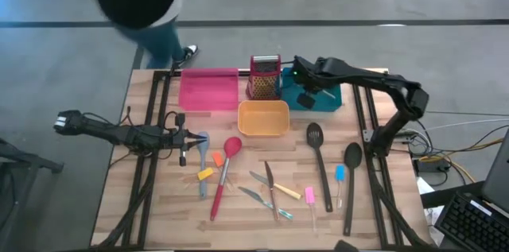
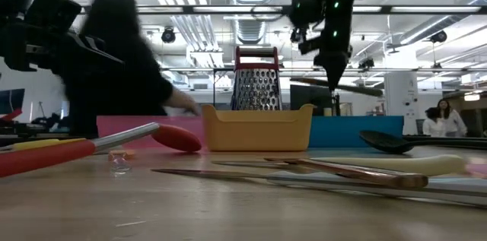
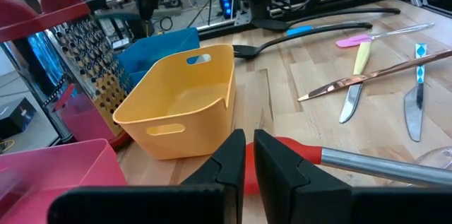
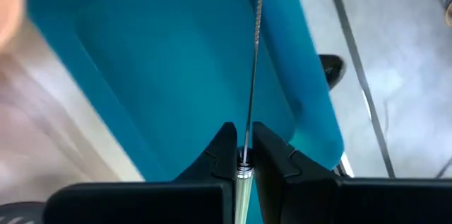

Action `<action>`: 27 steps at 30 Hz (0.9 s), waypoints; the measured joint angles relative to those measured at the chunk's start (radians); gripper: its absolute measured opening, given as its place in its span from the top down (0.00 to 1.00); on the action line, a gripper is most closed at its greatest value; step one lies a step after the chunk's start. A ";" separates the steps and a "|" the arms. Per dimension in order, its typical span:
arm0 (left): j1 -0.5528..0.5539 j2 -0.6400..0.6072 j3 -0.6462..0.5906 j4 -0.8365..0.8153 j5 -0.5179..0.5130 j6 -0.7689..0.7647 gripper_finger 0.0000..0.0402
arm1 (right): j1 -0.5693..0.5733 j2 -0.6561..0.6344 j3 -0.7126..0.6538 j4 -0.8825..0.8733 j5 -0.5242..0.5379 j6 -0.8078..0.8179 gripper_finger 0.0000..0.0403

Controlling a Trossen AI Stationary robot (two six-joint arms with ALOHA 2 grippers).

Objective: Pick & Place Kitchen Items
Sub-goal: Put the green table knife into the blue bin

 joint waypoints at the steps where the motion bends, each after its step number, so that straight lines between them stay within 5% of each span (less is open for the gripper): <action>1: 0.000 0.000 0.000 0.000 0.000 0.000 0.91 | -0.008 0.019 0.000 0.000 -0.003 -0.005 0.97; 13: 0.000 0.000 0.000 0.000 0.000 0.000 0.91 | -0.065 0.195 -0.002 0.018 -0.053 -0.037 0.97; 27: 0.001 0.000 0.000 0.000 0.000 0.000 0.91 | -0.120 0.230 -0.010 0.098 -0.143 -0.047 0.97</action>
